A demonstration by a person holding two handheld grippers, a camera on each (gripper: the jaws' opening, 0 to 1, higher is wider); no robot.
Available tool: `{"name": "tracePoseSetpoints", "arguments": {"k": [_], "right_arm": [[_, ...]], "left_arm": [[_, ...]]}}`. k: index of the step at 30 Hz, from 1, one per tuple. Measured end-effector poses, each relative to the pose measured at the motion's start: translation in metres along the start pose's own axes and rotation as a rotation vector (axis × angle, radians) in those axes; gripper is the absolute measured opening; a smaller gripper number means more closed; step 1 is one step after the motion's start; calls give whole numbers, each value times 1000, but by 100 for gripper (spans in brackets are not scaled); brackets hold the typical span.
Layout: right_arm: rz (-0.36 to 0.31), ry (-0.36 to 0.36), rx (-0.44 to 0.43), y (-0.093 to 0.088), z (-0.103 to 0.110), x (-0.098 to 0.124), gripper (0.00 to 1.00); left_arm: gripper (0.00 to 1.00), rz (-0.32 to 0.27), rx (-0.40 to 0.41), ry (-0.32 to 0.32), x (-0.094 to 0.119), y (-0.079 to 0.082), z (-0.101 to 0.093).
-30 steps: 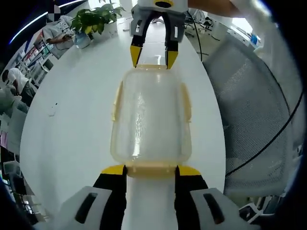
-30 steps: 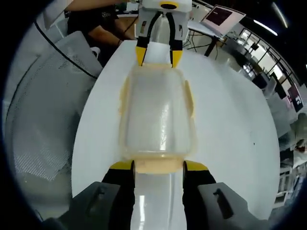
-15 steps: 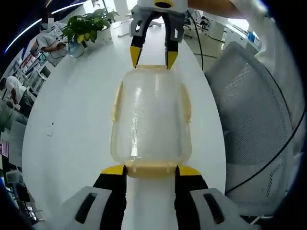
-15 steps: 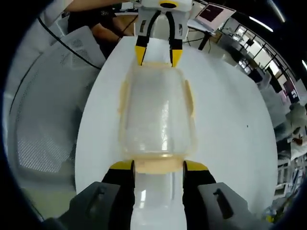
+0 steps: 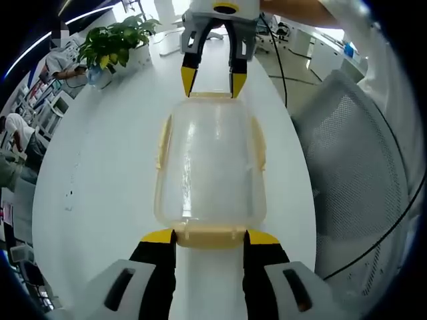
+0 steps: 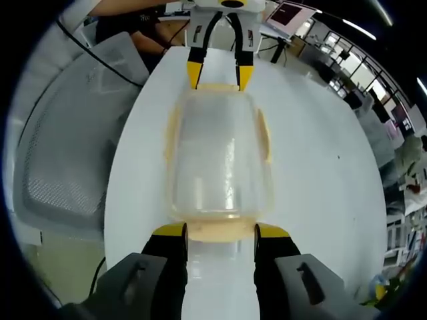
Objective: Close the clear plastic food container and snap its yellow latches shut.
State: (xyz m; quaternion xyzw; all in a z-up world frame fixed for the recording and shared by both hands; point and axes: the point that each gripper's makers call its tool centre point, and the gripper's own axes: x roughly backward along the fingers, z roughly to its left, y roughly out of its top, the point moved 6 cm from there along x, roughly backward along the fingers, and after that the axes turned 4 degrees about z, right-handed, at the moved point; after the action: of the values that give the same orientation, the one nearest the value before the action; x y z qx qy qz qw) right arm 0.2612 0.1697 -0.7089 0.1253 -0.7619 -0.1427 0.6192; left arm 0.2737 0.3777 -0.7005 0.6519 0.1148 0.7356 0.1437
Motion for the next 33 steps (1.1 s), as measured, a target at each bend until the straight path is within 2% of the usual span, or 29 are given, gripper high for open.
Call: {"name": "tracePoseSetpoints", "arguments": {"k": [10,18,25,33], "right_arm": [[0,9,-11,-31,-1,10,35],[29,20,-17,-55,1,13,35],[34,29,-20,-65,0,11,35],[36,50,-6,-67,3,8,35]], "left_arm": [[34,1,-2,-18,-15,27,4],[34,4,-17,-35,-29,49,6],[34,12,-19,-38,-36,57,7],[34,31,-5,-51,-38,57,1]]}}
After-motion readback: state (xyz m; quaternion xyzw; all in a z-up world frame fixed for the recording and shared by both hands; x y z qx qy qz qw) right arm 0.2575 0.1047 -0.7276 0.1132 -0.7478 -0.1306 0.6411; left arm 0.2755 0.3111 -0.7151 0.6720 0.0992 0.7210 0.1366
